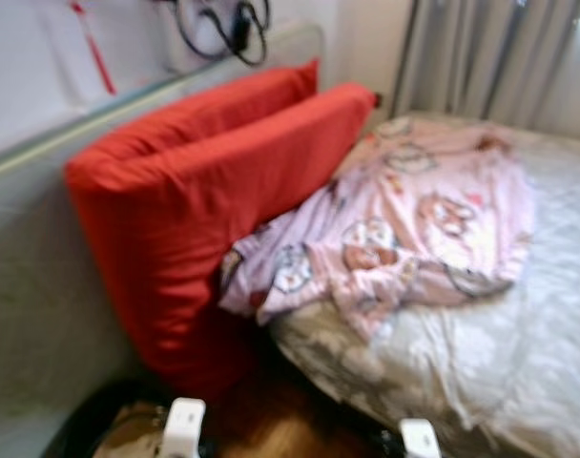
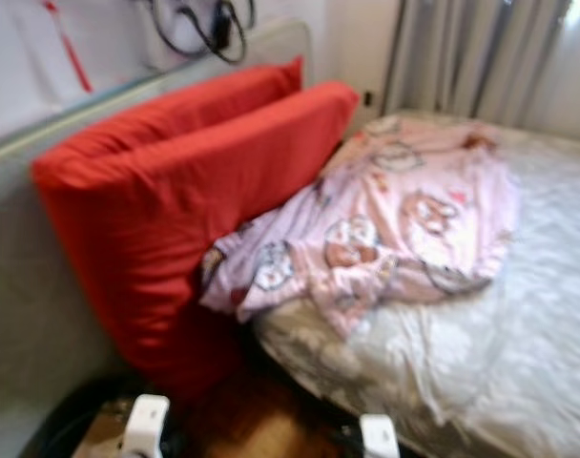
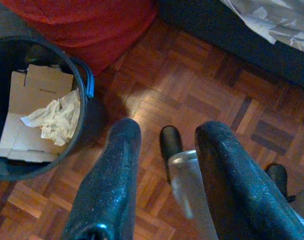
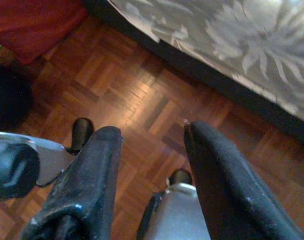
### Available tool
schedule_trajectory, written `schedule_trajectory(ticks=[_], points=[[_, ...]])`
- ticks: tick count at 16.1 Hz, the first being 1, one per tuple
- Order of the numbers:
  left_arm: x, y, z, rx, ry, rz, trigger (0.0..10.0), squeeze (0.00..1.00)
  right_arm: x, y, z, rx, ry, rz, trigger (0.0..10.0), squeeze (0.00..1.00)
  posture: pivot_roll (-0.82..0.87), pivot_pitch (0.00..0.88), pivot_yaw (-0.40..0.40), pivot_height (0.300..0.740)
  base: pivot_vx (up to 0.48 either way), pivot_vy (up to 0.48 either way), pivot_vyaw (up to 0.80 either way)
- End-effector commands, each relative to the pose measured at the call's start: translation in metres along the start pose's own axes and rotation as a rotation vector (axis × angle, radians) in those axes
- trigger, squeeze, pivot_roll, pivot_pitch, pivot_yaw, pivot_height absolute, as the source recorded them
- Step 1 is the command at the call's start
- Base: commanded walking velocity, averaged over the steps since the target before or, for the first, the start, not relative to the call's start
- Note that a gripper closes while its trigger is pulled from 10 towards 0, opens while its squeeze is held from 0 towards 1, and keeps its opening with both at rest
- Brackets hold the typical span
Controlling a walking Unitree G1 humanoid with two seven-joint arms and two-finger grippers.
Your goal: Clean up the room
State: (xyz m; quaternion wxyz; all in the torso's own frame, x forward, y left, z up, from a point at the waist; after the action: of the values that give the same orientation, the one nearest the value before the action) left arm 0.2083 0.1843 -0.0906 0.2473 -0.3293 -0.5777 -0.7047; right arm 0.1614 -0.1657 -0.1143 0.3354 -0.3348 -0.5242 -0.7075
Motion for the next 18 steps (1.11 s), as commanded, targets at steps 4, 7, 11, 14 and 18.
schedule_trajectory(ticks=[4,7,11,14,18], points=[[0.0003,0.0000,0.0046,-0.002,0.011,0.001,10.0,0.00,-0.0010,0.0052,0.0007,-0.017,-0.007,-0.023,10.0,0.00,0.01,0.000,0.010,0.740,0.000,0.000,0.00],[0.0002,0.0012,0.0047,0.001,0.011,-0.005,10.0,0.00,-0.0010,0.0057,0.0007,-0.007,-0.004,-0.023,10.0,0.00,0.01,0.000,0.008,0.740,0.000,0.000,0.00],[-0.0005,0.0030,0.0038,0.000,0.008,-0.007,10.0,0.00,-0.0012,0.0066,0.0022,0.018,0.016,-0.019,10.0,0.00,0.01,0.000,0.002,0.740,0.000,0.000,0.16],[-0.0007,0.0033,0.0023,0.005,0.006,-0.009,10.0,0.00,-0.0010,0.0078,0.0014,-0.015,0.010,-0.036,10.0,0.00,0.01,0.000,0.000,0.740,0.000,0.000,0.00],[-0.0002,0.0018,0.0021,0.006,0.004,-0.008,10.0,0.00,-0.0008,0.0081,0.0008,-0.037,0.006,-0.044,10.0,0.00,0.01,0.000,-0.002,0.740,0.060,0.000,0.00]])
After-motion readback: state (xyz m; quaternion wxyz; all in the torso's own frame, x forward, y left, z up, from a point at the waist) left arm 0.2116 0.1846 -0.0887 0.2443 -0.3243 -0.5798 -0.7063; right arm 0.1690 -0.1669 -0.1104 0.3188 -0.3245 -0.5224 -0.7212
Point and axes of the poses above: a point about 5 cm out from each wrist's last joint towards the gripper, its own x axis pointing back from the gripper into the wrist, its own y axis along the axis of the wrist's last joint, z = x × y, the point moved 2 cm from there along -x, pointing out of the wrist towards the gripper, and after that the axes turned 8 degrees about -x, right-handed, at the moved point
